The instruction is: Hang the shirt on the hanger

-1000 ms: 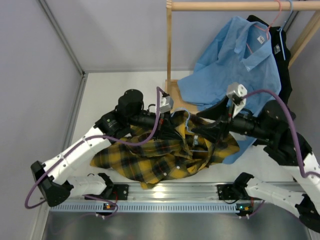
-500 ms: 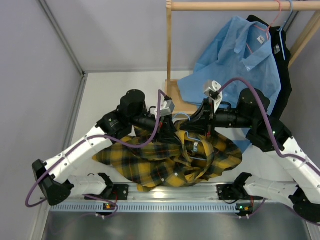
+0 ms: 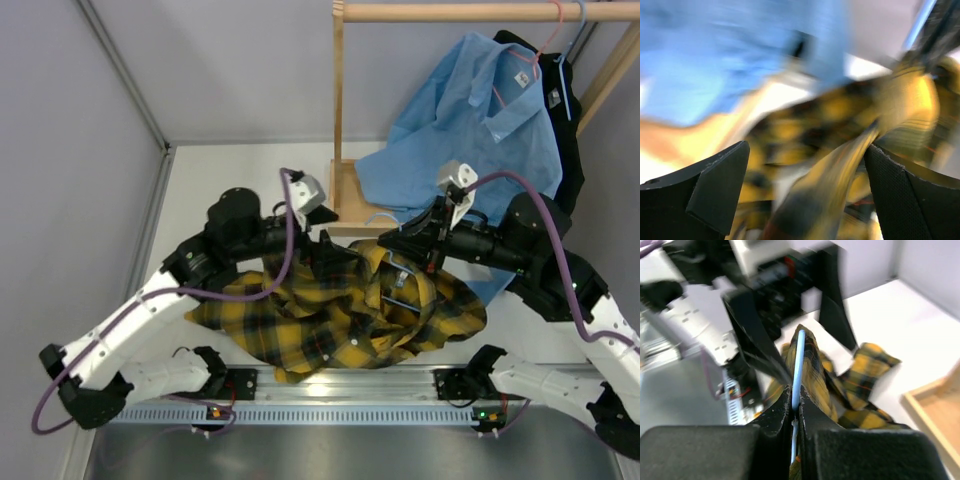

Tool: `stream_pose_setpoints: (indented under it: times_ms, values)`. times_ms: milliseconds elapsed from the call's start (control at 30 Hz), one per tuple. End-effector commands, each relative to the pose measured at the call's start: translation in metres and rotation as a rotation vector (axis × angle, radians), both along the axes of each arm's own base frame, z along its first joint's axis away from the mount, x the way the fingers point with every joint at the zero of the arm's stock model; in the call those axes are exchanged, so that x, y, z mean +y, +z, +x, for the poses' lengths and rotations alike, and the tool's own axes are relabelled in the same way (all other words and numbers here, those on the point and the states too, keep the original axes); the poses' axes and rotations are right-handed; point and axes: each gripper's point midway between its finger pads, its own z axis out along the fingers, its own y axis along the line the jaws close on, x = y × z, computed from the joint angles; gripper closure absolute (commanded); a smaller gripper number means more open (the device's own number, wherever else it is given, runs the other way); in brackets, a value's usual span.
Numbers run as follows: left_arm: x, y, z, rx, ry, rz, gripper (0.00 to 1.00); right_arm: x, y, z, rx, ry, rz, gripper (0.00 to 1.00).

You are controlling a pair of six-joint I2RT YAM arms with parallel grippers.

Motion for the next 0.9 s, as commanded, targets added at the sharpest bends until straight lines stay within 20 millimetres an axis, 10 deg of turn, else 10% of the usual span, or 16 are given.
stream_pose_setpoints:
  times_ms: [0,100,233,600,867]
  values:
    - [0.080,0.053,0.056,-0.159,0.566,-0.125,0.02,-0.028,0.027,0.025,-0.074,-0.226,0.058,1.00]
    - [0.154,0.045,0.078,-0.114,0.988,-0.220,0.02,-0.039,0.041,0.025,-0.093,-0.275,0.082,1.00]
    - [0.176,0.011,0.066,-0.090,1.034,-0.260,0.02,-0.044,0.057,0.020,-0.114,-0.273,0.084,1.00]
    - [0.134,-0.048,0.066,0.017,0.882,-0.351,0.08,-0.049,0.077,0.009,-0.124,-0.250,0.116,1.00]
    - [0.085,-0.040,0.047,-0.003,0.601,-0.437,0.05,-0.043,0.068,0.008,-0.112,-0.220,0.095,1.00]
